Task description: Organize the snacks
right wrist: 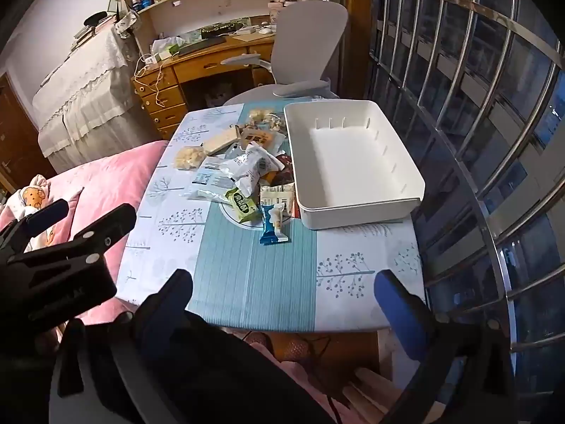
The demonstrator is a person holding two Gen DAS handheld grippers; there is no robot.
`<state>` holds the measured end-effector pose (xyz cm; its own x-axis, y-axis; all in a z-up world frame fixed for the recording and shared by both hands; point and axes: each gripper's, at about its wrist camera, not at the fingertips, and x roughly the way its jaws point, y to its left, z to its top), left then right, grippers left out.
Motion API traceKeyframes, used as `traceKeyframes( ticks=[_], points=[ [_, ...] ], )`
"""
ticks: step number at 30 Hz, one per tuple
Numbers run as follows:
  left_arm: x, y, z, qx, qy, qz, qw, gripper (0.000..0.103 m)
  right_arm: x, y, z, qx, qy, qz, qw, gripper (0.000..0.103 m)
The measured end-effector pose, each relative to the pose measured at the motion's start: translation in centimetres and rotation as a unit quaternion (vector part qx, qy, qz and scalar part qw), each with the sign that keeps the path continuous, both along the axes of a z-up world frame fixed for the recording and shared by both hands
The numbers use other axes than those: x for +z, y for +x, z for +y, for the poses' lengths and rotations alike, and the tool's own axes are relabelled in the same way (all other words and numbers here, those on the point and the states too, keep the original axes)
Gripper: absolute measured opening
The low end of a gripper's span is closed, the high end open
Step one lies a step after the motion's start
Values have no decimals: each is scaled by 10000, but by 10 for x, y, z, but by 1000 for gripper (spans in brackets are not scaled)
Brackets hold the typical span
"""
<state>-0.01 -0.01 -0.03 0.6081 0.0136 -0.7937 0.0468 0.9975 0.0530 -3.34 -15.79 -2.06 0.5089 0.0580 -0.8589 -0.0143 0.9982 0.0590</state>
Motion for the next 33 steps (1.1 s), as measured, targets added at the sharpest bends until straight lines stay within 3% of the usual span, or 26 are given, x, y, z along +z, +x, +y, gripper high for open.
traceKeyframes(
  ticks=[33],
  points=[
    [-15, 15, 2, 178, 29, 182, 9997, 102, -7, 27, -23, 57, 162, 26, 9998, 103]
  ],
)
